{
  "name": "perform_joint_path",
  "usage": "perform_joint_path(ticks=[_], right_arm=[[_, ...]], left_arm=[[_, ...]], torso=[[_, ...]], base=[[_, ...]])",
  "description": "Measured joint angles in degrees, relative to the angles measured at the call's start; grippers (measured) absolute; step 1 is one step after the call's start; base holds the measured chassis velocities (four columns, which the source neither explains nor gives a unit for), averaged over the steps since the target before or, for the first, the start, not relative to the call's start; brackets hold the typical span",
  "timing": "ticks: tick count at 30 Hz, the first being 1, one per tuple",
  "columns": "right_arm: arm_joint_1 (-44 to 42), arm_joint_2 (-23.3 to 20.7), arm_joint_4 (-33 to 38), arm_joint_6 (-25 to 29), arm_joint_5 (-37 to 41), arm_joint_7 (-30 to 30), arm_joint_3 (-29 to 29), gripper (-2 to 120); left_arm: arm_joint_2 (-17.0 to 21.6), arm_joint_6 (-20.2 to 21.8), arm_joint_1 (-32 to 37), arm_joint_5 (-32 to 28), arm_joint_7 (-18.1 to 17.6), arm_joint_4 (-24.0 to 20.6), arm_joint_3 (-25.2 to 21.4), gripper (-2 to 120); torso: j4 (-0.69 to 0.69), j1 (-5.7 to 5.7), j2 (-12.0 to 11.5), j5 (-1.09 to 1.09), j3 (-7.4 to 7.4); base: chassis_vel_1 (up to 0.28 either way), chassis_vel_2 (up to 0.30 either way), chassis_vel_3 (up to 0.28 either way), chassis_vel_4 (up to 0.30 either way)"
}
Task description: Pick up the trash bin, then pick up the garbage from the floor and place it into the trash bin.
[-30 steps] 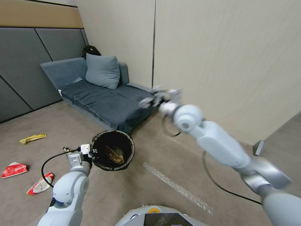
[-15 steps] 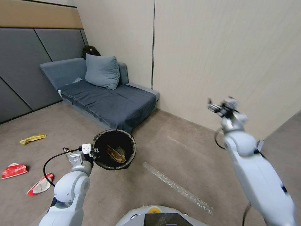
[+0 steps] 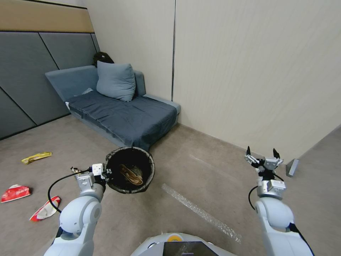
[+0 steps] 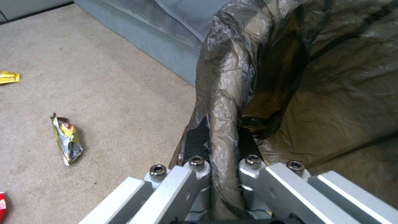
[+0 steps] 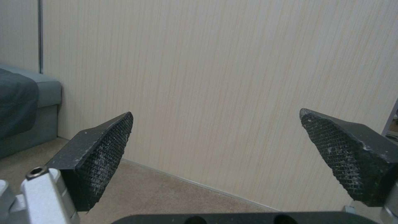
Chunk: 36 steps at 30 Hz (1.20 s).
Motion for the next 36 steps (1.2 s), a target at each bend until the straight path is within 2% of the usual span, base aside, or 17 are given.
perform_joint_path(ticks=[18,36], right_arm=[[1.51,0.64,-1.31,-1.04,-0.56,0.17,-1.62,100],[2.66,0.8,-2.94,-1.52,-0.95,0.39,-3.02,100]], left_arm=[[0.91,0.04,-0.32,-2.26,-0.9,-0.57,-0.1,0],[1.97,0.05,-0.06,-2.21,-1.24,-0.7,0.03,0]], torso=[[0.0,0.0,0.0,0.02,0.0],[0.01,0.01,0.0,0.02,0.01]], base=[[0.016,0.017,0.016,0.018],[0.098,0.09,0.093,0.091]])
